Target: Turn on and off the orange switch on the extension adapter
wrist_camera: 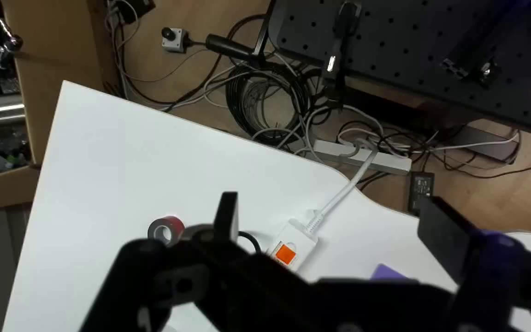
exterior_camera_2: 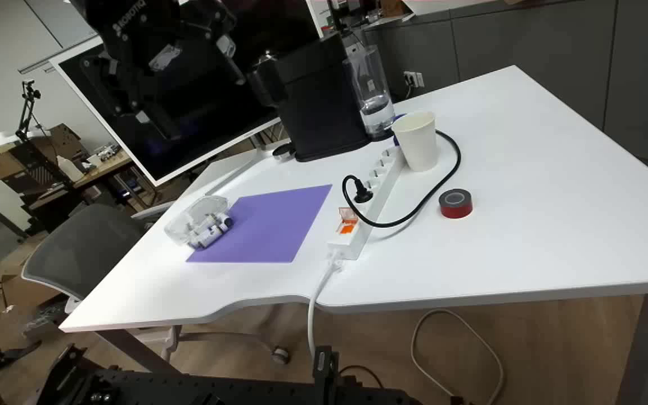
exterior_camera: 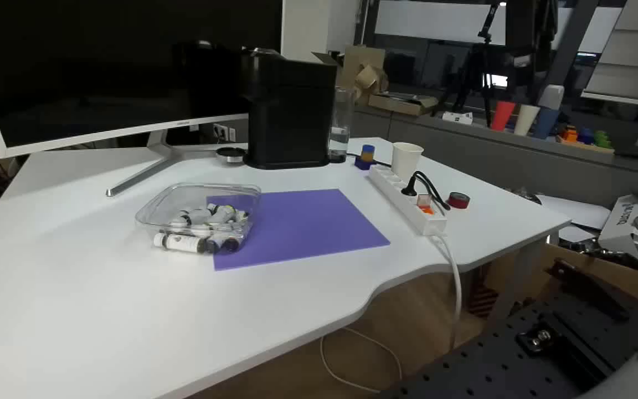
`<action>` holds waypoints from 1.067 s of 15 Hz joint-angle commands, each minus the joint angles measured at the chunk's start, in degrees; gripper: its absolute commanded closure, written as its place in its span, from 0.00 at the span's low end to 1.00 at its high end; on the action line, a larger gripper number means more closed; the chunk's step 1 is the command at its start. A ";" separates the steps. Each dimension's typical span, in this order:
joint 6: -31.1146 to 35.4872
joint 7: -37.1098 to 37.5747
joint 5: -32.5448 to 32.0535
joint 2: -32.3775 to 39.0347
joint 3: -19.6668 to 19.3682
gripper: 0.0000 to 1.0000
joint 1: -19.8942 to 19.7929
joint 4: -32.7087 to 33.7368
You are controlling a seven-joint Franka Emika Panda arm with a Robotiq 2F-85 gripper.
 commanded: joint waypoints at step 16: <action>13.17 10.10 -0.23 4.26 -1.21 0.00 -1.37 -0.02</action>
